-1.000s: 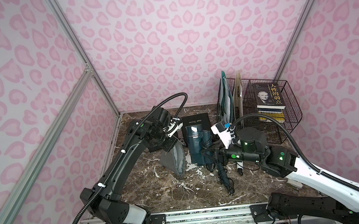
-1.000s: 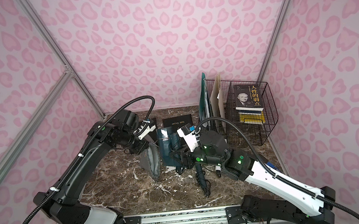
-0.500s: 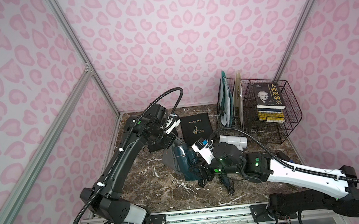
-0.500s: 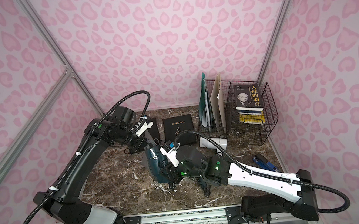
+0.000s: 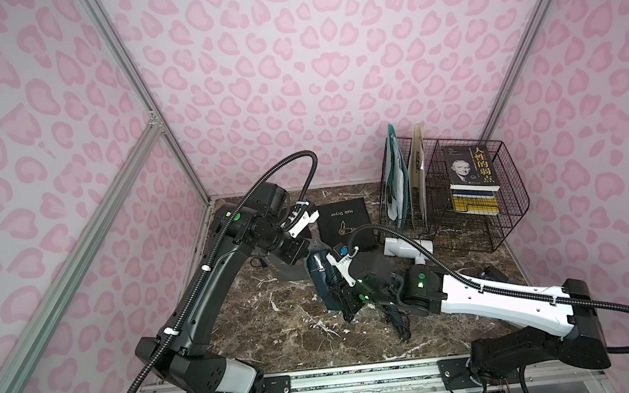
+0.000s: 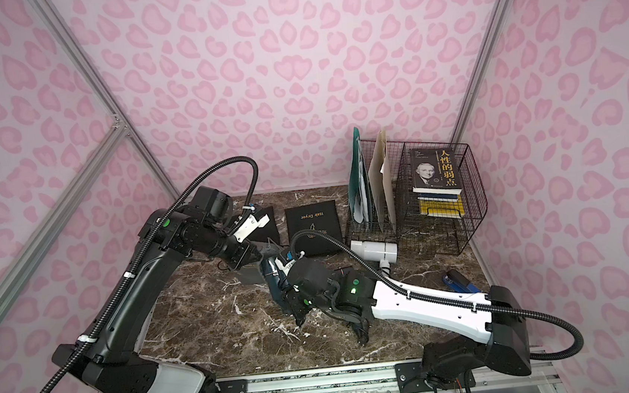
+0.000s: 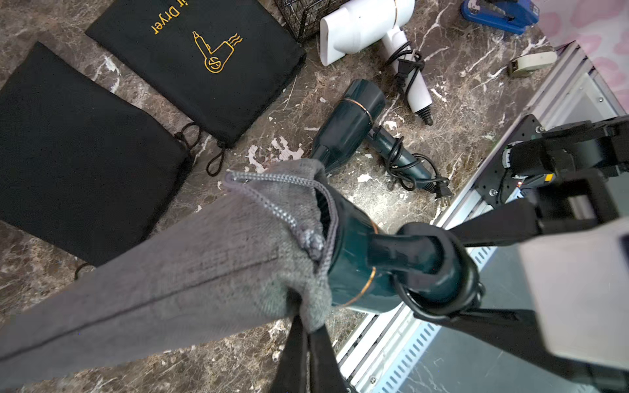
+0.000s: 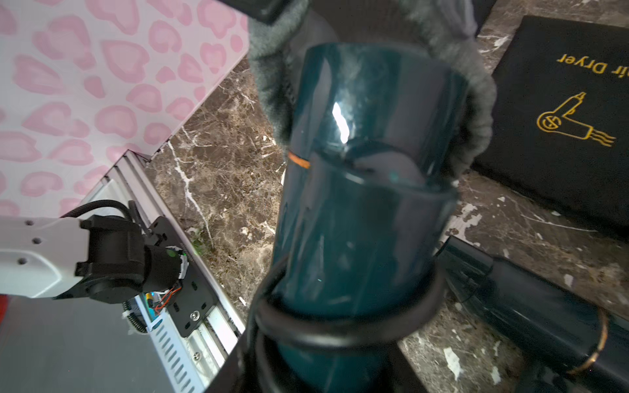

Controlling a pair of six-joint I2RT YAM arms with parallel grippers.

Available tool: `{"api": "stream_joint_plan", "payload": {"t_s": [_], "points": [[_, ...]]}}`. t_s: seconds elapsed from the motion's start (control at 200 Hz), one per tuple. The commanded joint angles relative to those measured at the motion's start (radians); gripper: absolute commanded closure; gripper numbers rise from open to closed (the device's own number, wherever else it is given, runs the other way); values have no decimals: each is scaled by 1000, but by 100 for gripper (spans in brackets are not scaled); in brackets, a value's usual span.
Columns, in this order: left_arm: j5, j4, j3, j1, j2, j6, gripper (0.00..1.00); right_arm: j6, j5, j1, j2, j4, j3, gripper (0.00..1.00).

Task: Pack away hair dryers
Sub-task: Place the hair dryer in the drawstring bag.

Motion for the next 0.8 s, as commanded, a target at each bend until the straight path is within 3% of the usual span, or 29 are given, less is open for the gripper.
{"api": "stream_joint_plan", "payload": {"t_s": [0.0, 0.355, 0.48, 0.795], "points": [[35, -14, -3, 0, -6, 16, 99, -34, 80, 25, 43, -17, 47, 100], [77, -19, -3, 0, -9, 40, 98, -82, 52, 55, 141, -77, 140, 100], [114, -33, -14, -4, -17, 58, 98, -62, 101, 52, 156, -96, 147, 100], [145, -43, -112, -56, -77, 97, 98, -22, 33, 10, 100, -9, 97, 100]]}}
